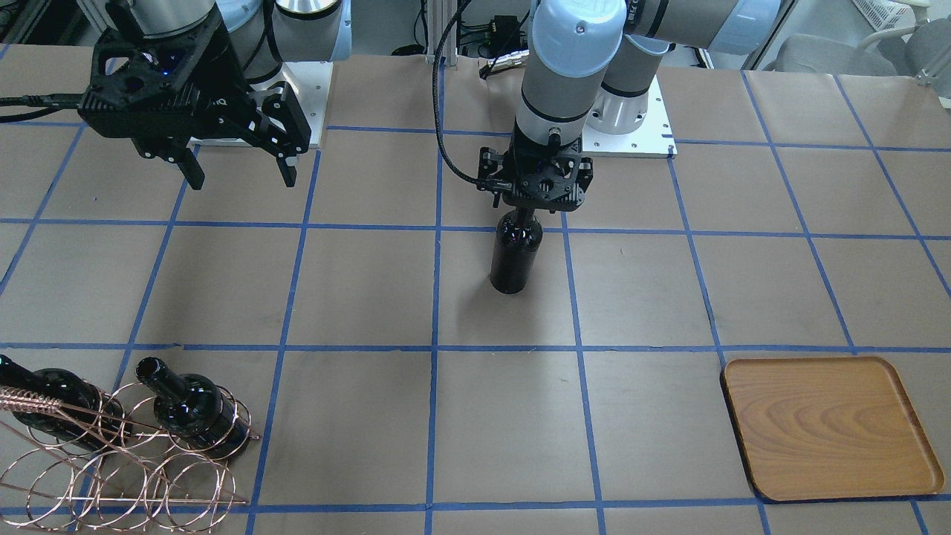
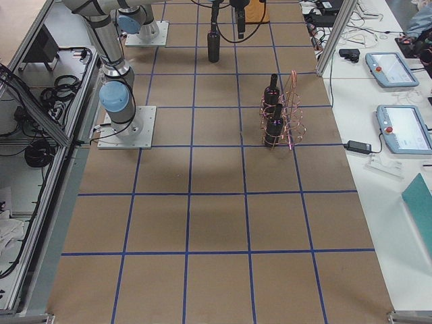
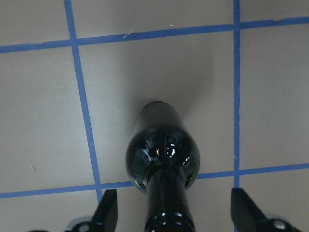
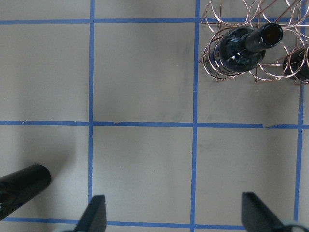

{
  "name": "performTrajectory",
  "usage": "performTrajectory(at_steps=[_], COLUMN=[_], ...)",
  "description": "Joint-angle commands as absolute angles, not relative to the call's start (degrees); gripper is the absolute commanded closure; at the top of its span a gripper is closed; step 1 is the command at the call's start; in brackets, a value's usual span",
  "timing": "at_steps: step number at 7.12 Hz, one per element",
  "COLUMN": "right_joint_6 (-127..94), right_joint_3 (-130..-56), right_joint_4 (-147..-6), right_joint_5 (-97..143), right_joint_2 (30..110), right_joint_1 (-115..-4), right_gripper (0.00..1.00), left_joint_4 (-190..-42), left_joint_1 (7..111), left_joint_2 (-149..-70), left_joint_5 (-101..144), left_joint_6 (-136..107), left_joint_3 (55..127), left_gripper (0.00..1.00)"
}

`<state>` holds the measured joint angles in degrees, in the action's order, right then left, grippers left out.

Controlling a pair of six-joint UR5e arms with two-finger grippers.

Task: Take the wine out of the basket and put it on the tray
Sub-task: 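Grasp the standing bottle's neck with the left gripper, then lift the bottle and carry it over the wooden tray with the left gripper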

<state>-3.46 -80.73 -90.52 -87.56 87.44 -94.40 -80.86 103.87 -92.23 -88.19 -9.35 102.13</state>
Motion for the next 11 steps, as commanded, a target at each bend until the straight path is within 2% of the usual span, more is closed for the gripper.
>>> performTrajectory(at_steps=[1, 2, 3, 5, 7, 9, 11], right_joint_6=[-3.34, -3.34, -3.34, -3.34, -3.34, -3.34, -3.34], right_joint_3=[-80.51, -80.51, -80.59, -80.59, -80.6, -80.6, -80.6], right_joint_4=[-91.05, -91.05, -91.05, -90.97, -90.97, -90.97, -90.88], right_joint_5=[-87.37, -87.36, -87.36, -87.45, -87.54, -87.54, -87.54], right_joint_2=[87.45, 87.45, 87.45, 87.54, 87.54, 87.54, 87.54], right_joint_1=[-93.69, -93.69, -93.69, -93.69, -93.69, -93.69, -93.69], right_gripper=[0.0, 0.0, 0.0, 0.0, 0.0, 0.0, 0.0], left_joint_4=[-82.69, -84.18, -85.94, -85.87, -86.39, -91.12, -91.23], left_joint_1=[103.45, 103.45, 103.45, 103.45, 101.79, 94.17, 84.42], left_joint_2=[-92.37, -92.29, -92.37, -92.55, -92.81, -95.08, -97.37], left_joint_5=[-88.68, -88.59, -88.59, -88.51, -90.77, -90.79, -90.97], left_joint_6=[-9.49, -10.45, -10.55, -10.02, -9.14, 1.61, 14.51], left_joint_3=[102.13, 102.04, 101.95, 100.91, 95.05, 86.61, 82.46], left_gripper=[0.58, 0.88, 1.0, 1.0, 1.0, 1.0, 1.0])
